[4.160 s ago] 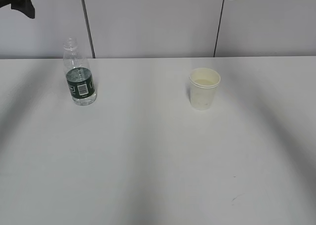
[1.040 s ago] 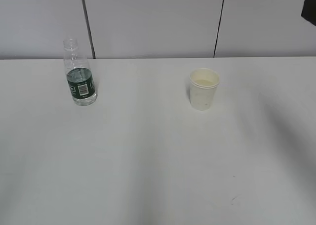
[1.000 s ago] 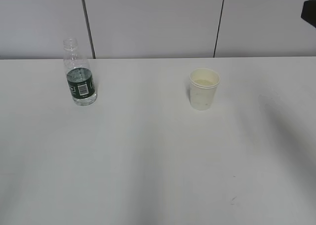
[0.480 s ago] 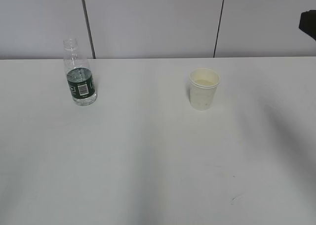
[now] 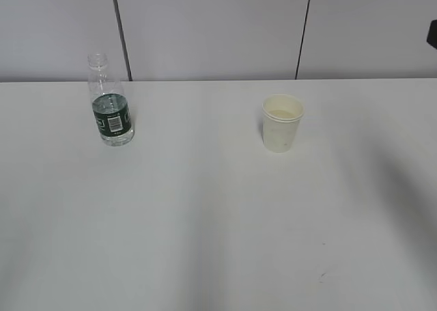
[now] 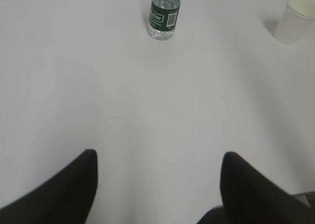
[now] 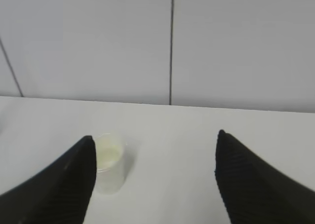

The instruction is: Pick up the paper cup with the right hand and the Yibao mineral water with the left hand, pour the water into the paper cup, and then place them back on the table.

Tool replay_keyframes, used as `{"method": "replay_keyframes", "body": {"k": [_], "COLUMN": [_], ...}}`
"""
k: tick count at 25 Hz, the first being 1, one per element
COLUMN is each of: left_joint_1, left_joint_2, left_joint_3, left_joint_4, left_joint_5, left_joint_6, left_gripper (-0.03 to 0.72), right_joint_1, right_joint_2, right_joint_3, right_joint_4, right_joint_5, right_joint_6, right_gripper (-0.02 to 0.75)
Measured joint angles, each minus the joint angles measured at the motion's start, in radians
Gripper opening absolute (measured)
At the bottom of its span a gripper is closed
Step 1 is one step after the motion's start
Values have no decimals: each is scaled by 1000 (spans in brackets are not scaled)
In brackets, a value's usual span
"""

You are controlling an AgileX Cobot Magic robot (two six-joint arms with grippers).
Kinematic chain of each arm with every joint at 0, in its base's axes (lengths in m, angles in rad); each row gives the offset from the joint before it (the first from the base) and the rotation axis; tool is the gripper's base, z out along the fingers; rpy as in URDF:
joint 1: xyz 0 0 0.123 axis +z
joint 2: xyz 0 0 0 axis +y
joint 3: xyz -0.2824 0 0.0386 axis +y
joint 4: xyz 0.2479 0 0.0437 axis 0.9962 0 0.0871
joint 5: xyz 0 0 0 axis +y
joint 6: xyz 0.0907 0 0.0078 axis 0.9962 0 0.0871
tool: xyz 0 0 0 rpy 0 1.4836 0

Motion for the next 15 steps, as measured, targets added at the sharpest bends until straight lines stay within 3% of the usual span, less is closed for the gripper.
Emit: {"method": "replay_keyframes", "body": {"k": [4,10,15], "left_joint_1": [0,0,0], "left_joint_2": [0,0,0], "left_joint_3": [0,0,0], "left_joint_4": [0,0,0], "left_joint_5": [0,0,0], "left_joint_6": [0,0,0], "left_gripper": [480,480,480], "right_joint_1": [0,0,0], "right_joint_2": [0,0,-2], "right_joint_3": [0,0,0], "right_joint_4": [352,992,1405], "right_joint_5": [94,167,280], "right_joint_6": [-380,-981,-1395], "right_gripper": [585,585,585]}}
